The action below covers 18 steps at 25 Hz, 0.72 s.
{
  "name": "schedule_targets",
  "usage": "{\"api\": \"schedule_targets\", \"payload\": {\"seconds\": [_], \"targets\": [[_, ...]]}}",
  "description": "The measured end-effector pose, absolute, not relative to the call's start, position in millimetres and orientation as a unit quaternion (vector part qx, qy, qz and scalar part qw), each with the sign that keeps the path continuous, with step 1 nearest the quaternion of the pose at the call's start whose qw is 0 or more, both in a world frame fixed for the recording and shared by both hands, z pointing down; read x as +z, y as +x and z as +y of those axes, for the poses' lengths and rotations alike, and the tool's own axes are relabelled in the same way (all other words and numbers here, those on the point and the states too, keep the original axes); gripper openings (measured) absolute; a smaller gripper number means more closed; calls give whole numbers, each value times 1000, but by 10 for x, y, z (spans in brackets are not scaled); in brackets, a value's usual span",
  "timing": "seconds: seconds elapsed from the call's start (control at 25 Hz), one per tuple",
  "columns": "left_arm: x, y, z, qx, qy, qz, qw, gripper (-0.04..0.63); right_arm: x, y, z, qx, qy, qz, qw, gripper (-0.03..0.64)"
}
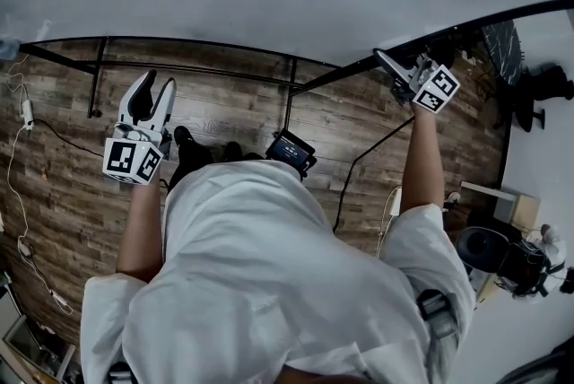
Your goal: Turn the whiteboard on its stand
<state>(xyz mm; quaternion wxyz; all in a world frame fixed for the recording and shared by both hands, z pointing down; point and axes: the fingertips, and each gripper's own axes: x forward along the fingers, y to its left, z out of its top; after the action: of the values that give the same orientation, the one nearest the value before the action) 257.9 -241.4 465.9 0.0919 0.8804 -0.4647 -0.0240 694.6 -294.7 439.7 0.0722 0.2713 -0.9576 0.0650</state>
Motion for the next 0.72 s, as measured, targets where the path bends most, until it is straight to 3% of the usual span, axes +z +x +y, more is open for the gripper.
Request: {"api": "schedule_targets", "payload": {"seconds": [0.72], "targets": [[4719, 2692, -2438, -21, 891, -442, 99, 179, 4433, 7217, -2818, 73, 293, -950, 77, 181]]}}
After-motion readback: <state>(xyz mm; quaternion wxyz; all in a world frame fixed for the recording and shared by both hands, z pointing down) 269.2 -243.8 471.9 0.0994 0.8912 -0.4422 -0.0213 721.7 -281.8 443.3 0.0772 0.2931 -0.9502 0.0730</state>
